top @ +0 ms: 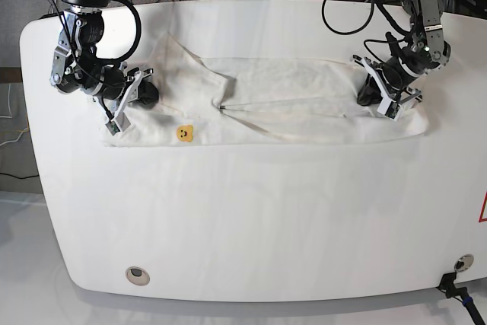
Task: Fold the T-shirt properly
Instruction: 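Grasp both ends of the white strip with both grippers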
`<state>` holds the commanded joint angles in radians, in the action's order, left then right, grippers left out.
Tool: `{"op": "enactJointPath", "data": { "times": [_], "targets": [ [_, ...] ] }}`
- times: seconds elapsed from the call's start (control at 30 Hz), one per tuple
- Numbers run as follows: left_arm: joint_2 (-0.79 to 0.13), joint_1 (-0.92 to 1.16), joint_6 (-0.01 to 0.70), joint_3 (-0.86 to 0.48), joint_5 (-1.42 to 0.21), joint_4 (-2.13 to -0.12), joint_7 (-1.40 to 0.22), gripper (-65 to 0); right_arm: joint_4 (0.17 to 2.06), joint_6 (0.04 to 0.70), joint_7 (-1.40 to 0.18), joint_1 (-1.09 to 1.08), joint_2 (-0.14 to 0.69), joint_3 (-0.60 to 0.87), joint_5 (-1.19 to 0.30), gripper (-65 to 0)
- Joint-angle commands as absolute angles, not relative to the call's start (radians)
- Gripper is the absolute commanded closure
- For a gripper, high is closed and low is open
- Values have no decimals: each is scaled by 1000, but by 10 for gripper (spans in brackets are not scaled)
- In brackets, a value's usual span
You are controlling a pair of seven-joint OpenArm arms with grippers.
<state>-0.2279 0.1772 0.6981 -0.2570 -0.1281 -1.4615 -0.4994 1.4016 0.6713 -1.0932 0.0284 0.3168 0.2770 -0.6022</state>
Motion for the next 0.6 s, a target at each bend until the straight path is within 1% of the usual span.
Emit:
{"op": "enactJointPath", "data": {
  "times": [0.27, 0.37, 0.6],
  "targets": [
    [-229, 177, 698, -260, -128, -1466, -499, 0, 1406, 671, -1093, 35, 317, 277, -607, 0],
    [-229, 177, 698, -262, -128, -1508, -499, 0, 1408, 671, -1093, 28, 317, 277, -608, 0],
    [-231, 191, 698, -262, -127, -1534, -504, 0, 1455, 671, -1113, 51, 317, 277, -608, 0]
  ]
}}
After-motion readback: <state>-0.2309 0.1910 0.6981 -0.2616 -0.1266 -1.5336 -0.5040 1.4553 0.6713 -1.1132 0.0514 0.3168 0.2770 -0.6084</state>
